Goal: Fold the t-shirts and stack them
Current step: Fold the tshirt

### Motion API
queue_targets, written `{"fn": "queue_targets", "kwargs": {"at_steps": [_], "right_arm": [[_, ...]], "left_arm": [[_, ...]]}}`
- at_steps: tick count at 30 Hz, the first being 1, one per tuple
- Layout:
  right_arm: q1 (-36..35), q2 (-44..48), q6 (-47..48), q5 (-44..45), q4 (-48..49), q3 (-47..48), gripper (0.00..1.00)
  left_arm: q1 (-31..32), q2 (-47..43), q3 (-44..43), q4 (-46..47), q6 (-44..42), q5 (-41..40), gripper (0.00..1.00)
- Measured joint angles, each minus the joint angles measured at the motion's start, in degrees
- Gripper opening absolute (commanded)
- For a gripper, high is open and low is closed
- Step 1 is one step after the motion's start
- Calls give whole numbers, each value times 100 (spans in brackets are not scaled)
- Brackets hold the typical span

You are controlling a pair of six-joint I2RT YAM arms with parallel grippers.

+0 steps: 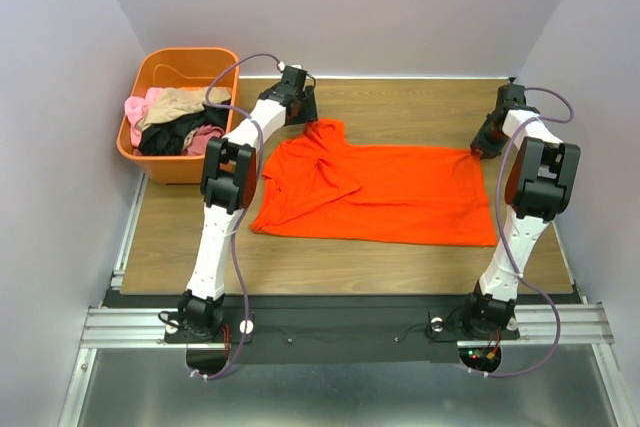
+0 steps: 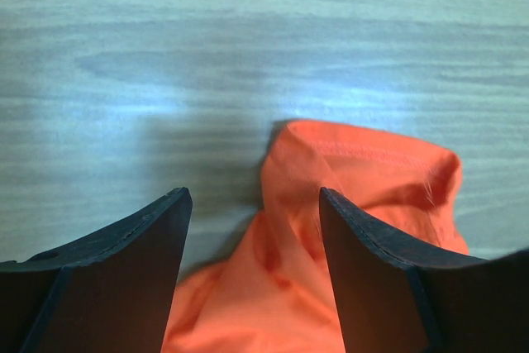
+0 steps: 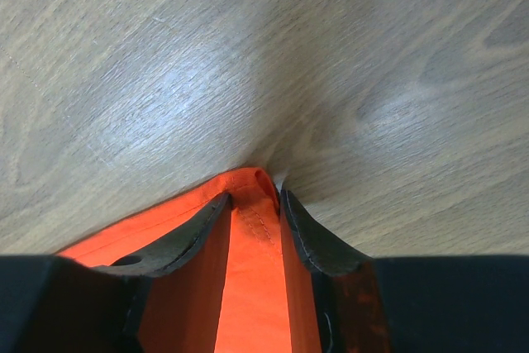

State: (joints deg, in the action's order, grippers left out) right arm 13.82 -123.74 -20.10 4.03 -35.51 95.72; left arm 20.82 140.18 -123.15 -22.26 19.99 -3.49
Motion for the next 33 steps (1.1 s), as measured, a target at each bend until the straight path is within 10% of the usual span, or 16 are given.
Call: {"fn": "queue_targets", "kwargs": {"at_steps": [15,24,29,33], "right_arm": [[0,2,-2,-109,9,-11,36],[0,2,-2,-153,9,-11,35],[0,2,20,-175,-4,-11,3],[15,2,0,-240,-7,-11,0]], "left_arm": [[-20,343,-164,328,94,195,58],[57,522,-264,640,70,503,13],[79,557,-269,743,133,750,0],[81,557,-240,817,199,798,0]]}}
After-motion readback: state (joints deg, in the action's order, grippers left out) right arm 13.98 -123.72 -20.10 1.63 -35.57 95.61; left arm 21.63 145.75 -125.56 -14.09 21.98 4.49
